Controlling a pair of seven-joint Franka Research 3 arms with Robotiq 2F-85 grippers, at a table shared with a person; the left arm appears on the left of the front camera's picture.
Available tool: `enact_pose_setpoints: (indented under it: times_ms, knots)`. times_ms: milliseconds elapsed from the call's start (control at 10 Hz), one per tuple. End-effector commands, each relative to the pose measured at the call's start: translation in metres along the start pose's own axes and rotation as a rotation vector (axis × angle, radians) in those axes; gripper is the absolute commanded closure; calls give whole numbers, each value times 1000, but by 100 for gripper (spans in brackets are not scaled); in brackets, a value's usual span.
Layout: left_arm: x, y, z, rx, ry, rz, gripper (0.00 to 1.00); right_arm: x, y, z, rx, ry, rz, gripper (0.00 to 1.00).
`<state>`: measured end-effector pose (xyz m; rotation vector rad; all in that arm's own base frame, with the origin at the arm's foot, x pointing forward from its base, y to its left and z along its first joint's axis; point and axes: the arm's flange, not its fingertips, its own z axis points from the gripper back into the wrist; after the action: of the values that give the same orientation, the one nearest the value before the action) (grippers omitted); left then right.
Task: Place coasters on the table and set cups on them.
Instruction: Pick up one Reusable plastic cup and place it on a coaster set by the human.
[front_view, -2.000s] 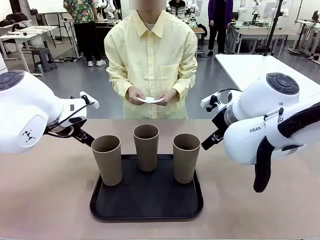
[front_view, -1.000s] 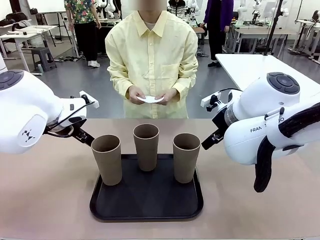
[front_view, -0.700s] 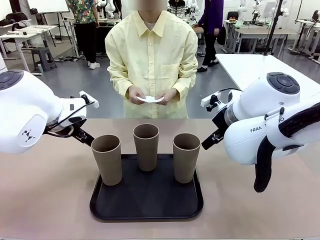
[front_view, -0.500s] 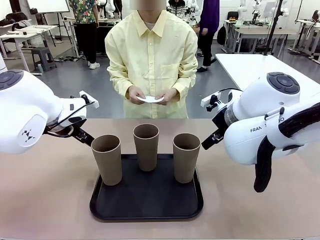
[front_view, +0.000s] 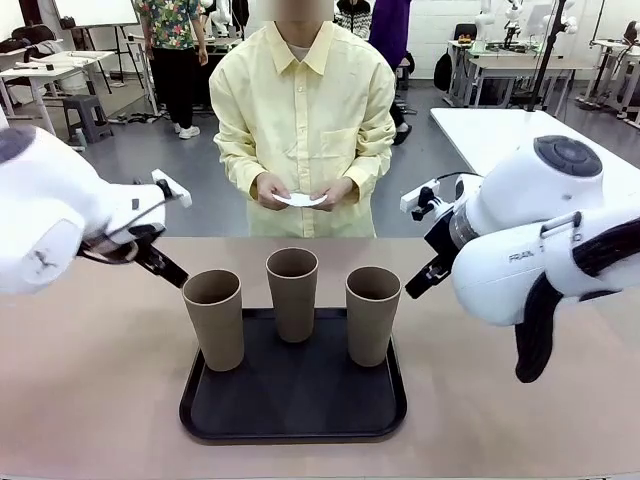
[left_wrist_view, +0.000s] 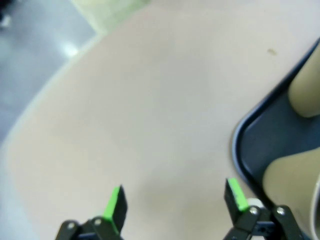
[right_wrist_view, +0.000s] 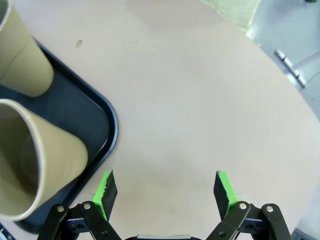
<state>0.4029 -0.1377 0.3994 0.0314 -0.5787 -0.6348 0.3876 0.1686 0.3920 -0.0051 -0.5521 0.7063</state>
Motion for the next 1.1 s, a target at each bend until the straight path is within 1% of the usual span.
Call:
enact_pose_setpoints:
  times_ms: [0,100,200,300,400,500,600,700,800,900,1000]
  knots:
    - [-11,1,76,109,6,-46,0,-1,4,64,-56,43,23,0]
    - [-18,3,102,123,17,-55,0,-7,4,92,-87,64,0,0]
    - [-33,-3,125,57,51,-52,0,-21,7,119,-62,125,-26,0]
    - [-45,-11,136,-11,112,-54,0,-37,14,135,-25,190,-30,0]
    - [-60,-21,146,-73,158,-45,0,-53,23,144,-4,233,-32,0]
    - [-71,-25,152,-80,167,-11,0,-65,29,143,-44,266,-22,0]
    - [-10,-2,140,15,111,-50,0,-23,4,137,-40,185,-13,0]
    - [-10,-2,140,15,111,-50,0,-23,4,137,-40,185,-13,0]
    - [-20,-13,158,-42,151,-42,0,-35,12,154,-35,236,-15,0]
    - [-36,-1,147,-195,30,42,0,-54,-12,138,192,124,-139,0]
    - [-60,20,154,-421,-131,154,0,-83,-38,141,466,-14,-281,0]
